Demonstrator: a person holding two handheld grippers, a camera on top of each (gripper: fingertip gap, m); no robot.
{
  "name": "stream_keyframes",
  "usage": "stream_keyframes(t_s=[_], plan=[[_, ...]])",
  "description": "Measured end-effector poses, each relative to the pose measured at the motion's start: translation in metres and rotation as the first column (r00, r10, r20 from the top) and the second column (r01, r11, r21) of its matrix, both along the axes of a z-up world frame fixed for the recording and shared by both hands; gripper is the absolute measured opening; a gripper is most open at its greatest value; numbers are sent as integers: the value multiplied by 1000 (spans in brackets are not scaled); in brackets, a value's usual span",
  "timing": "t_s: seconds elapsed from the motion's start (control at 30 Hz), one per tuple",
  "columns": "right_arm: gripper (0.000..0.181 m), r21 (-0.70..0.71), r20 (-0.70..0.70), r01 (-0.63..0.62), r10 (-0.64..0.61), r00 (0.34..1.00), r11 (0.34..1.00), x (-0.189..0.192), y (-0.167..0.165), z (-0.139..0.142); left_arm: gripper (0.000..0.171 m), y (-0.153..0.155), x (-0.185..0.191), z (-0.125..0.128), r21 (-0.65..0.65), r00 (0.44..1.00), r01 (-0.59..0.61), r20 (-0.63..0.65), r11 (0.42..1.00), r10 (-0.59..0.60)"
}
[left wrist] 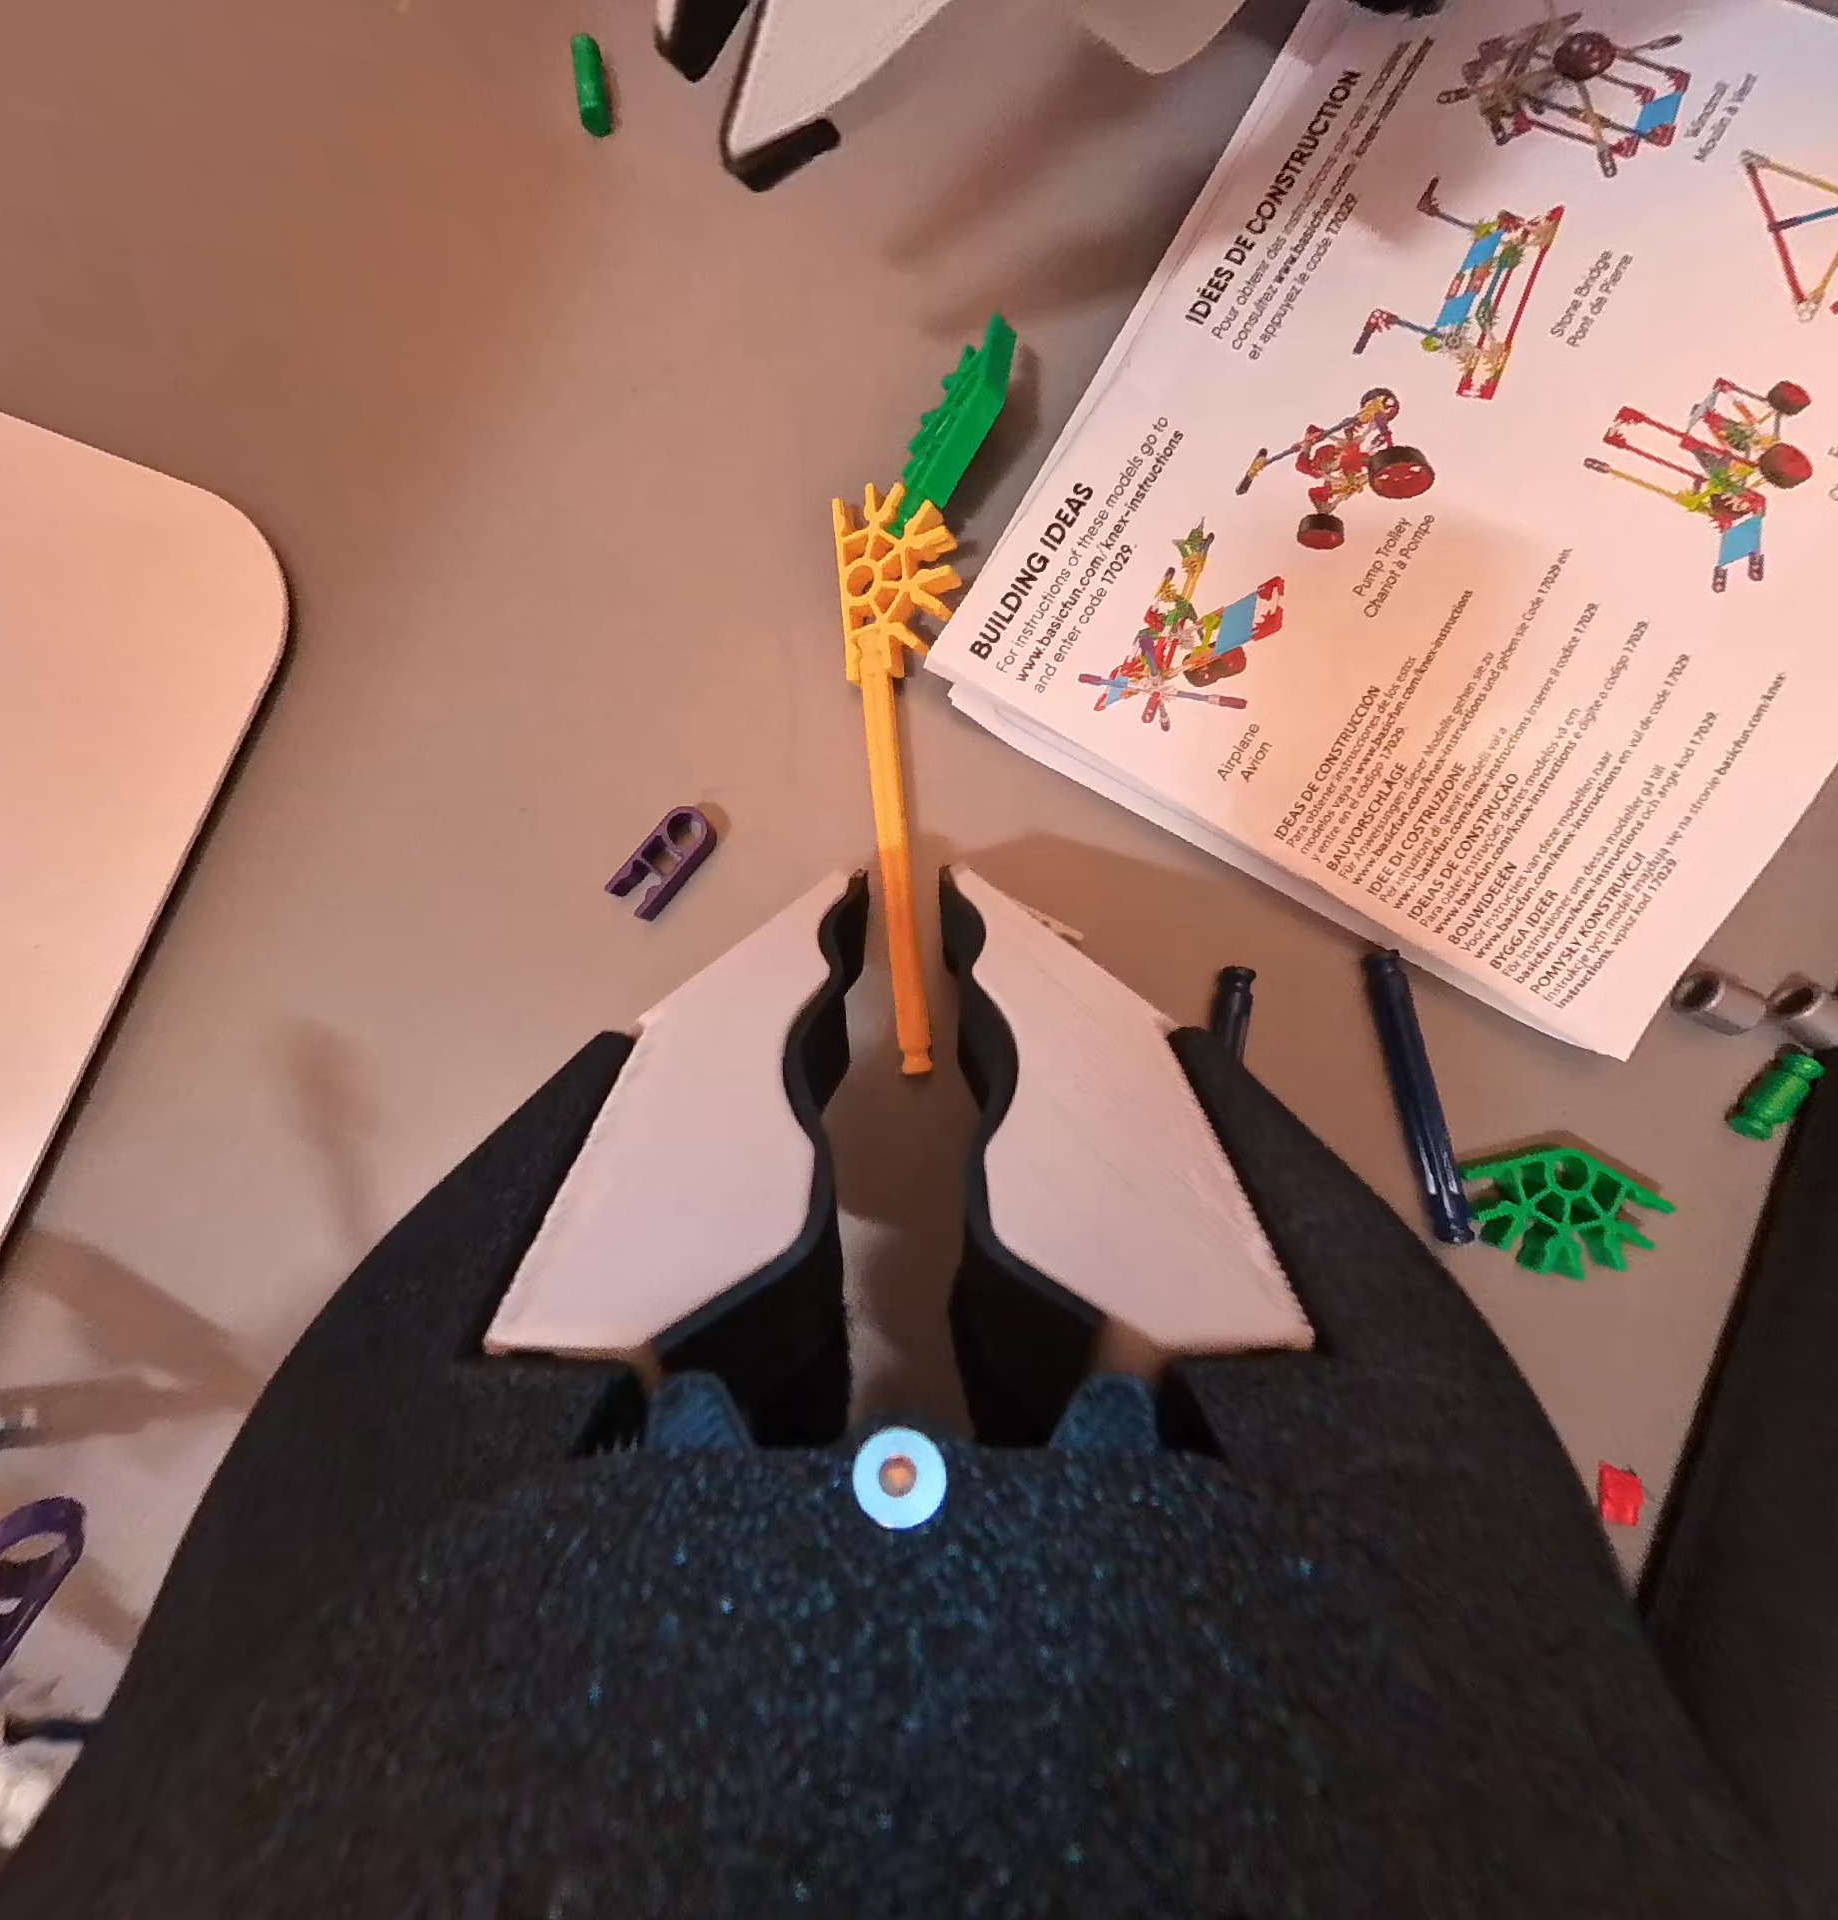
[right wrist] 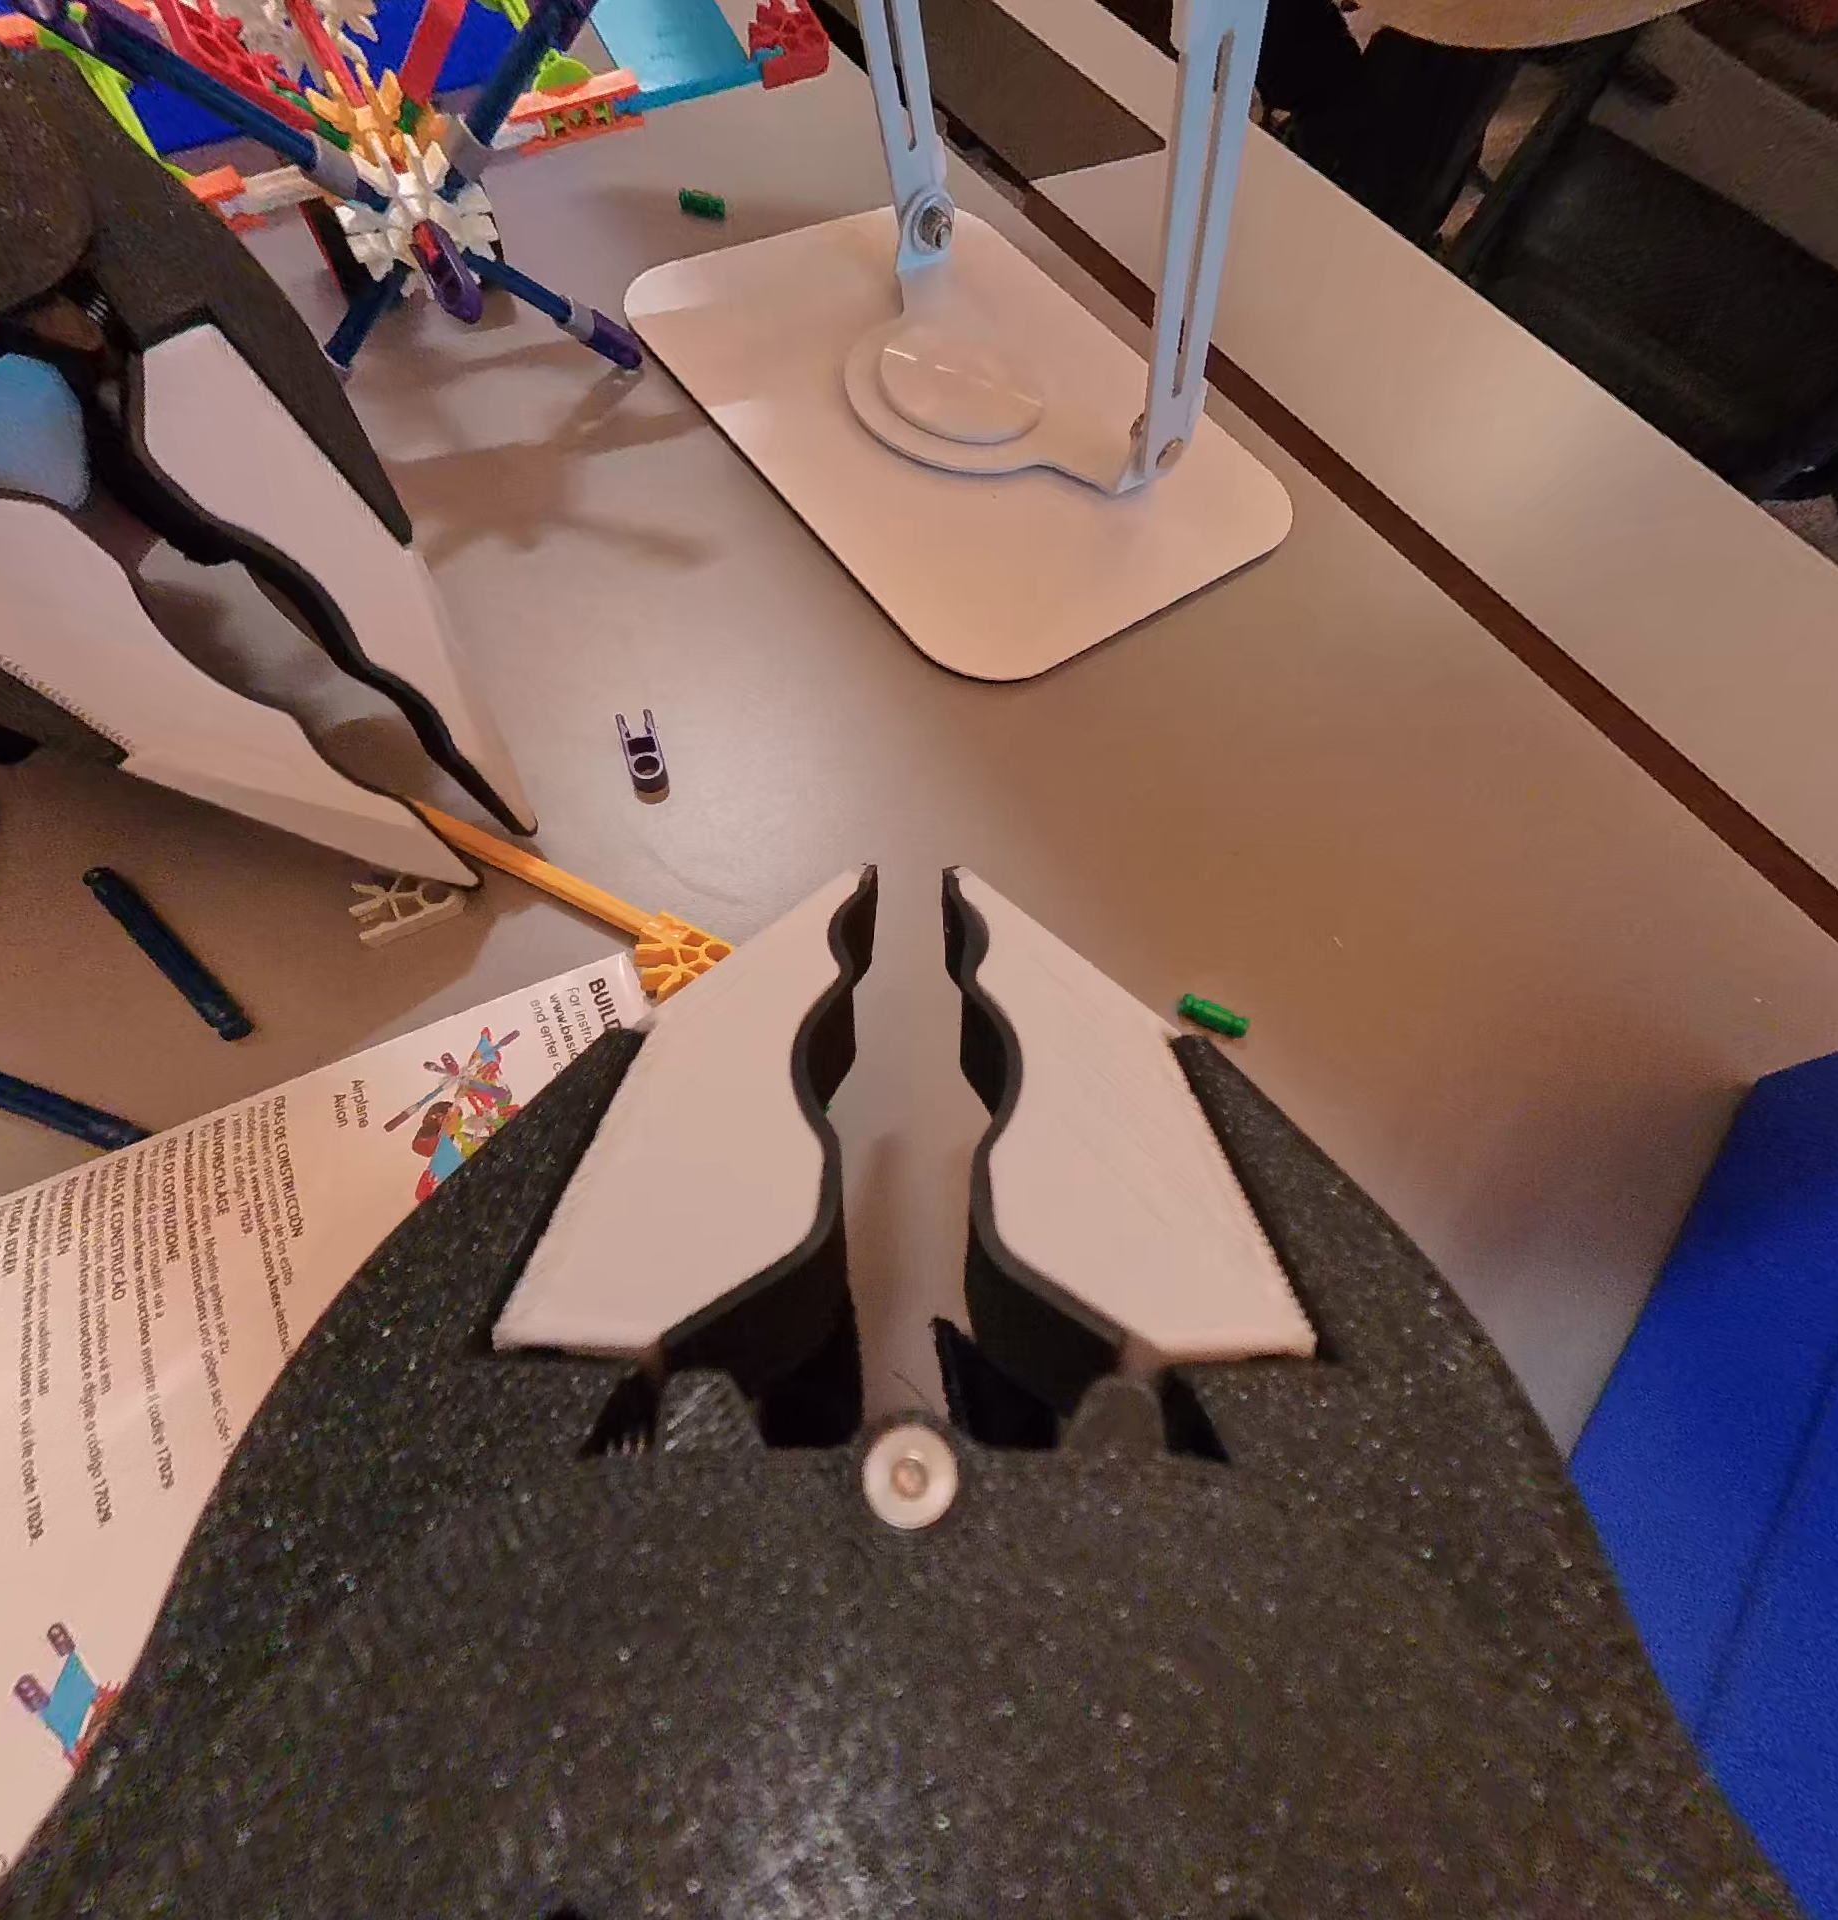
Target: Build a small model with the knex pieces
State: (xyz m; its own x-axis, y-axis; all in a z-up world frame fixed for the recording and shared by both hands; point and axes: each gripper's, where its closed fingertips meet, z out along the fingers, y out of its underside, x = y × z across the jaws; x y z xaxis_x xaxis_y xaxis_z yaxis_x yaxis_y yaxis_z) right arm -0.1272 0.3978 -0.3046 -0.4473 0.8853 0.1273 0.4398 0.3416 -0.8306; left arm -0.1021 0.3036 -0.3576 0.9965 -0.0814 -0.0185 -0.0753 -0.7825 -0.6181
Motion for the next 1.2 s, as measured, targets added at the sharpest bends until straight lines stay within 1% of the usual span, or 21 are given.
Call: stream_keyframes(t_s=[0.1, 0.27, 0.33, 0.4, 0.47, 0.57, 0.63, 0.67, 0.73, 0.77, 0.83, 0.87, 0.9, 0.93, 0.97, 1.03, 1.07, 1.1, 1.13, 1.2], plan=[[13, -1, 32, -51, 51, 998, 999, 9, -5, -1, 6, -4, 3, -2, -17, 1000, 6, 31, 1000, -5], [18, 15, 116, -164, 161, 980, 986, 30, -18, -9, 5, -6, 6, -3, -20, 997, -5, 79, 1000, 6], [18, 43, 125, -183, 177, 976, 982, 34, -20, -11, 6, -8, 10, 0, -13, 994, 10, 113, 1000, -8], [18, 50, 127, -207, 199, 972, 977, 37, -24, -11, 10, -10, 7, 16, 34, 993, -11, 115, 999, 7], [18, 58, 120, -215, 207, 971, 975, 37, -26, -10, 13, -18, 13, 41, 80, 992, 3, 122, 997, -13], [18, 57, 97, -227, 221, 970, 972, 38, -30, -6, 17, -42, 31, 75, 127, 994, 51, 94, 991, -63], [18, 54, 96, -228, 222, 970, 972, 37, -30, -6, 18, -70, 38, 84, 101, 996, 87, 22, 991, -89], [18, 57, 97, -230, 224, 970, 971, 37, -31, -7, 20, -88, 40, 83, 65, 996, 88, 12, 994, -89], [18, 63, 100, -238, 231, 968, 969, 37, -33, -10, 20, -126, 42, 74, -24, 997, 83, 1, 996, -83], [18, 64, 102, -242, 234, 967, 968, 37, -35, -11, 21, -147, 40, 68, -73, 998, 61, -3, 995, -61], [18, 66, 108, -246, 238, 965, 967, 37, -37, -14, 22, -186, 35, 63, -127, 1000, -11, -2, 992, 11], [18, 67, 112, -247, 238, 965, 967, 37, -37, -15, 22, -207, 29, 63, -146, 997, -71, -1, 987, 72], [18, 69, 115, -246, 237, 965, 967, 36, -37, -17, 23, -233, 16, 64, -167, 986, -166, -38, 972, 162], [18, 71, 118, -246, 236, 964, 967, 36, -38, -18, 25, -261, -1, 66, -179, 960, -280, -85, 943, 268], [18, 73, 121, -244, 235, 964, 967, 36, -38, -20, 25, -290, -16, 67, -178, 921, -389, -103, 904, 376], [18, 76, 125, -243, 233, 964, 967, 35, -38, -21, 27, -339, -34, 66, -153, 828, -560, -80, 814, 555], [18, 74, 125, -243, 233, 964, 967, 35, -38, -22, 29, -358, -41, 64, -139, 775, -631, -66, 763, 628], [18, 72, 125, -242, 232, 965, 968, 35, -38, -22, 29, -373, -44, 61, -128, 732, -680, -53, 722, 679], [18, 72, 126, -240, 230, 965, 968, 35, -38, -22, 30, -382, -47, 58, -106, 703, -709, -35, 697, 710], [18, 74, 127, -237, 227, 966, 969, 35, -37, -23, 33, -389, -49, 48, -88, 662, -745, 27, 662, 749]])
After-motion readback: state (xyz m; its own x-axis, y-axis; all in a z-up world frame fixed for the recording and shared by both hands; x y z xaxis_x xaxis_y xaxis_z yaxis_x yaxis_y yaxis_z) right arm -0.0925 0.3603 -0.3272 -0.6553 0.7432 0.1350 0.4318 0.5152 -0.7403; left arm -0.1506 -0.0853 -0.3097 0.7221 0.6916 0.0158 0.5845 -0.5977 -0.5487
